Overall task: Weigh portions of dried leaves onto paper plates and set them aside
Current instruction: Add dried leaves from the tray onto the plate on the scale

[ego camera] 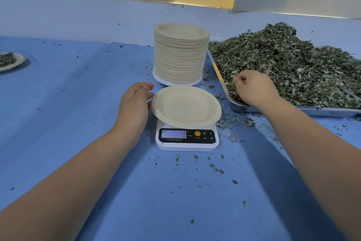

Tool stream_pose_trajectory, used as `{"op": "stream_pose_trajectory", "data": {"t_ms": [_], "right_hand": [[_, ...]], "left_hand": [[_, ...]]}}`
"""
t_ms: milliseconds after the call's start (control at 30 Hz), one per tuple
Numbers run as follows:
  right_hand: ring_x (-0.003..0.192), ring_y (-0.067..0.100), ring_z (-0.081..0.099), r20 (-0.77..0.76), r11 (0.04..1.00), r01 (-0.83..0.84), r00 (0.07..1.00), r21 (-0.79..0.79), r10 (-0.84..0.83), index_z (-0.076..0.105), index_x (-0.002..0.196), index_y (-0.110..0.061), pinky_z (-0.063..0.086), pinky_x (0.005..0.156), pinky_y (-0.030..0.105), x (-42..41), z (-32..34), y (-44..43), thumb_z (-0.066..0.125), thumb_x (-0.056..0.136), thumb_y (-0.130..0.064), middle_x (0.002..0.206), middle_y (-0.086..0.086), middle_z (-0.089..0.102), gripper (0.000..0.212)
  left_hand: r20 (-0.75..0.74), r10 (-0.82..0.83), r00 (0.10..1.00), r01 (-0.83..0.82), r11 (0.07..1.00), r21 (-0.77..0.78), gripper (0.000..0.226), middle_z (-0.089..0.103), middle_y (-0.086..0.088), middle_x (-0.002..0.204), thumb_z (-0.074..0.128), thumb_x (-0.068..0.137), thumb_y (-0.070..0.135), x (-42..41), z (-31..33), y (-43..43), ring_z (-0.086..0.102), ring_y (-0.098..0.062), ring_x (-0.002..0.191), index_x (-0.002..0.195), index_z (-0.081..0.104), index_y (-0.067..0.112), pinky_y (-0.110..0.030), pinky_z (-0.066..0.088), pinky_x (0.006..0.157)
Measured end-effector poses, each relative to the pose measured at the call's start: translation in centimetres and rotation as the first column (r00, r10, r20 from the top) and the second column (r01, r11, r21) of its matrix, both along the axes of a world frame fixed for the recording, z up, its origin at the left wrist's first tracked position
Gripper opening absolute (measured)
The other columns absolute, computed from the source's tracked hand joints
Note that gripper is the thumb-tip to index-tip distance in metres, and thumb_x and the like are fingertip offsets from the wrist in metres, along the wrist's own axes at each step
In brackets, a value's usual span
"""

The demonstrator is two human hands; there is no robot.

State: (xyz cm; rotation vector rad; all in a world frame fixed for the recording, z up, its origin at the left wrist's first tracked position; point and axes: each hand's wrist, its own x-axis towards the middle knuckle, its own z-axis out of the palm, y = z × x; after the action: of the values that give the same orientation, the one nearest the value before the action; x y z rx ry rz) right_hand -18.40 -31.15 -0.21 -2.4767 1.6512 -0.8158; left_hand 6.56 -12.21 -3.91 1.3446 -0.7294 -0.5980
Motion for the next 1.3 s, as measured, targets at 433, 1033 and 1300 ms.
{"op": "stream_pose_trajectory", "data": {"t_ms": [433,1033,1300], "right_hand": [[0.042,0.006,0.045,0.172,0.978,-0.144,0.97,-0.152,0.17,0.063,0.087,-0.027,0.037,0.043,0.024,3.4,3.9,2.9,0.046,0.104,-0.037,0.063,-0.006,0.061,0.026],[0.093,0.001,0.062,0.079,0.855,-0.517,0.854,0.031,0.514,0.062,0.12,-0.033,0.051,0.077,0.027,7.0,3.4,9.7,0.044,0.099,-0.057,0.104,-0.02,0.065,0.037],[0.075,0.012,0.063,0.374,0.942,-0.309,0.865,-0.133,0.336,0.067,0.097,-0.026,0.05,0.069,0.026,3.5,1.1,6.4,0.045,0.1,-0.046,0.084,-0.005,0.069,0.03]], "left_hand": [[-0.026,-0.123,0.992,0.125,0.989,0.083,0.031,0.059,0.022,0.12,0.044,0.082,0.048,-0.3,0.0,0.0,0.054,-0.002,0.119,0.109,0.06,0.046,-0.038,0.041,0.109],[0.036,-0.133,0.991,0.128,0.986,0.109,0.02,0.063,0.022,0.117,0.047,0.089,0.048,-0.4,-0.2,-0.1,0.058,-0.001,0.114,0.102,0.062,0.052,-0.035,0.045,0.103],[0.062,-0.129,0.99,0.12,0.984,0.133,0.018,0.062,0.039,0.096,0.045,0.088,0.05,-0.8,0.3,0.3,0.055,0.018,0.096,0.094,0.06,0.058,-0.022,0.042,0.082]]}}
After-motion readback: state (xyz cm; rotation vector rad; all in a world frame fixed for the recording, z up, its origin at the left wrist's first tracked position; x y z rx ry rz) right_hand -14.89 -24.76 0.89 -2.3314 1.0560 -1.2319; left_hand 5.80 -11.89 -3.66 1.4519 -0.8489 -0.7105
